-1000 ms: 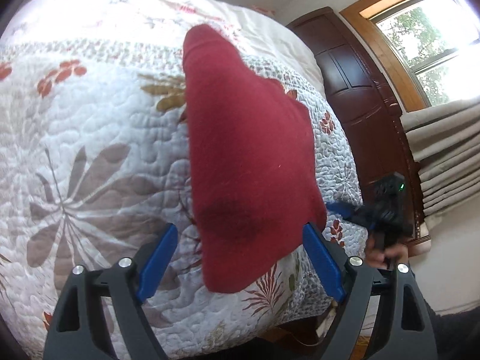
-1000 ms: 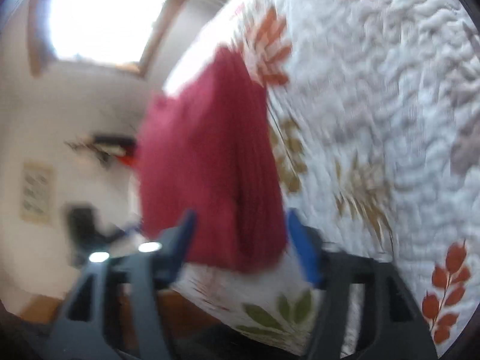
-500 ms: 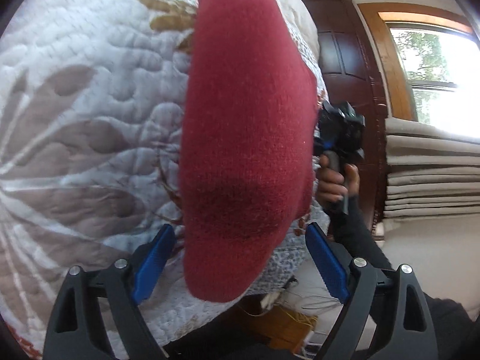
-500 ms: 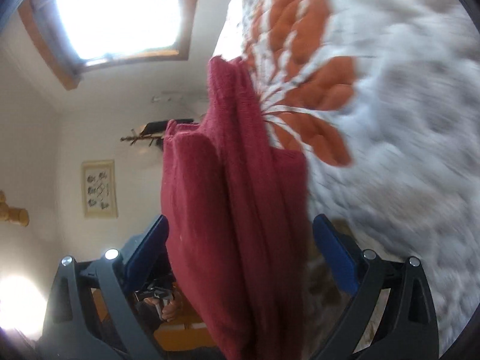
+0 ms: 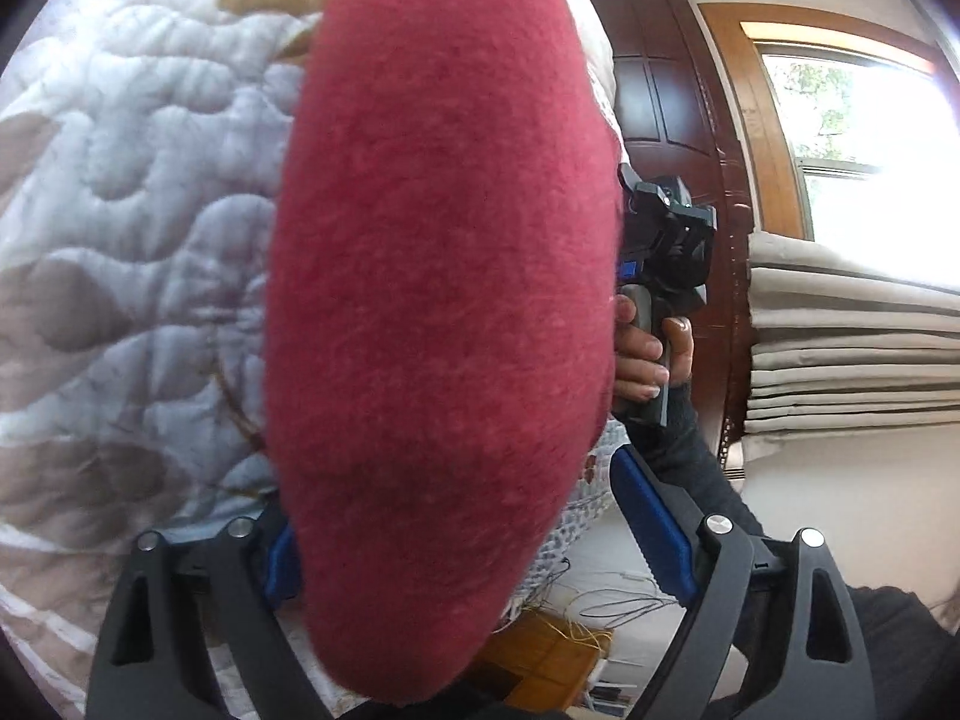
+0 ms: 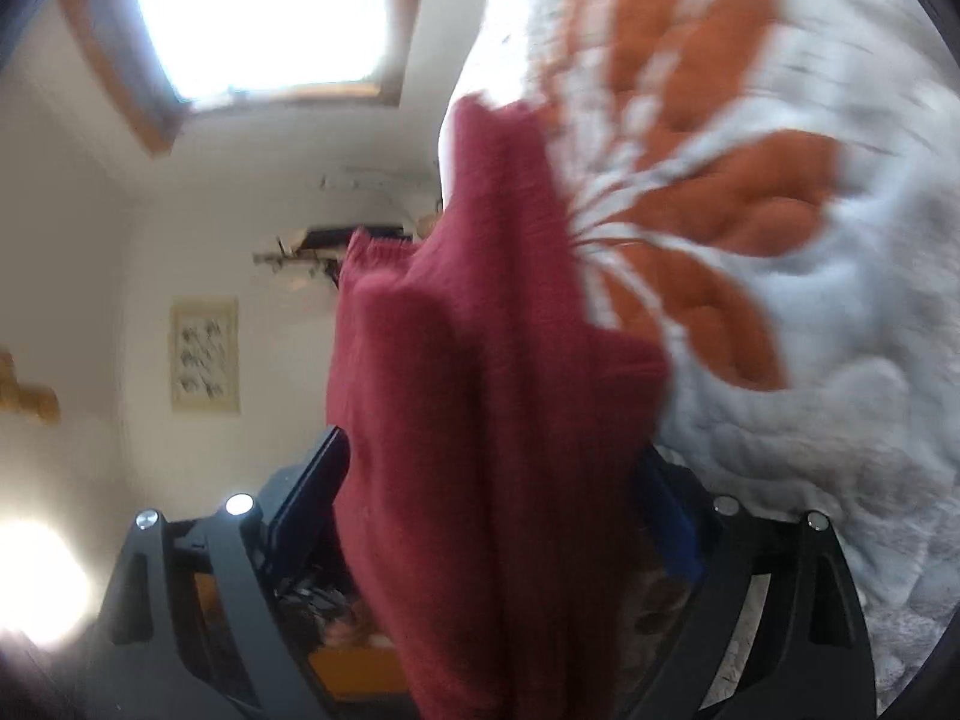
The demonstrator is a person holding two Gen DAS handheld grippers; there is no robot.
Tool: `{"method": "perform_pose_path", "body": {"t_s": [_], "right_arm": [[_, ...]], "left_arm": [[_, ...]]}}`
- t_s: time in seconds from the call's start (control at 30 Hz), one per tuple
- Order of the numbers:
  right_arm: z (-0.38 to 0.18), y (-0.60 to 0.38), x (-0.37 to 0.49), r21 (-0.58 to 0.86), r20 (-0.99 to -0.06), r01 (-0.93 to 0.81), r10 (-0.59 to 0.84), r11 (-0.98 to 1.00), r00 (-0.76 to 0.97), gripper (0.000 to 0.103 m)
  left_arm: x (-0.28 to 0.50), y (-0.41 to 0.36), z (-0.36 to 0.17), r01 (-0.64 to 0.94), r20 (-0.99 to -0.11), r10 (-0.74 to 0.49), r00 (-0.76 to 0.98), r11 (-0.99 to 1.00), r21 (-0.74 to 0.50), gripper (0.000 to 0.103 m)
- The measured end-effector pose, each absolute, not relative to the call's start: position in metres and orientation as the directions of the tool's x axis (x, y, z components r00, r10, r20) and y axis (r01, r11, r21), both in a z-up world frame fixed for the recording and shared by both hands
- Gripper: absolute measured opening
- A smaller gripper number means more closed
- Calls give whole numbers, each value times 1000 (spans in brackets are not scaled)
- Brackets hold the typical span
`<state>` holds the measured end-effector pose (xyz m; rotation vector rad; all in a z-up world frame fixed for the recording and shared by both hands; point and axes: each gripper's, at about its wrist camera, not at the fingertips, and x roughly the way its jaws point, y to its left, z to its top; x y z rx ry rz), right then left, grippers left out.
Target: Fold small clothes
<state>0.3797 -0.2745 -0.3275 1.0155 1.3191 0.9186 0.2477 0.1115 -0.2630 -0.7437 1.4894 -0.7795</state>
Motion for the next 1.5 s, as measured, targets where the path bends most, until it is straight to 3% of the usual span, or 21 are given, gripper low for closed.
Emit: {"method": "perform_pose_path", "body": {"t_s": [0.03, 0.1, 0.2, 0.23, 0.33, 0.47, 0.7, 1.1, 1.33, 1.5], "right_arm": [[-325, -271, 382, 948, -320, 20, 947, 319, 44, 90], [-327, -271, 388, 949, -313, 41, 949, 311, 47, 88], [-325, -272, 392, 938, -346, 46, 936, 344, 59, 74], [-321, -273, 391, 930, -368, 31, 928, 367, 63, 60], [-303, -271, 389, 920, -391, -1, 917, 392, 82, 41], [-286, -262, 387, 907, -419, -10, 903, 421, 93, 36], [-258, -244, 386, 889, -450, -31, 885, 457, 120, 35], [-175, -137, 375, 901, -385, -162, 913, 403, 132, 34], [-218, -41, 339, 883, -455, -133, 891, 450, -8, 35], [-235, -35, 328, 856, -516, -47, 857, 515, 2, 54]], "left_arm": [[247, 108, -262, 6, -573, -818, -54, 573, -819, 83], [248, 105, -264, 4, -593, -803, -54, 594, -805, 63], [249, 110, -269, -29, -594, -803, -36, 595, -803, 54], [248, 110, -269, -24, -599, -800, -34, 600, -800, 52], [247, 109, -263, -6, -617, -786, -35, 618, -787, 38], [249, 109, -250, 14, -613, -790, -34, 613, -790, 29], [258, 112, -224, 42, -595, -803, -30, 593, -804, 26], [234, 192, -157, 113, -602, -796, 67, 606, -788, 25], [178, 269, -205, 20, -655, -751, 78, 658, -753, 26], [167, 275, -253, -71, -675, -737, 45, 671, -738, 48]]}}
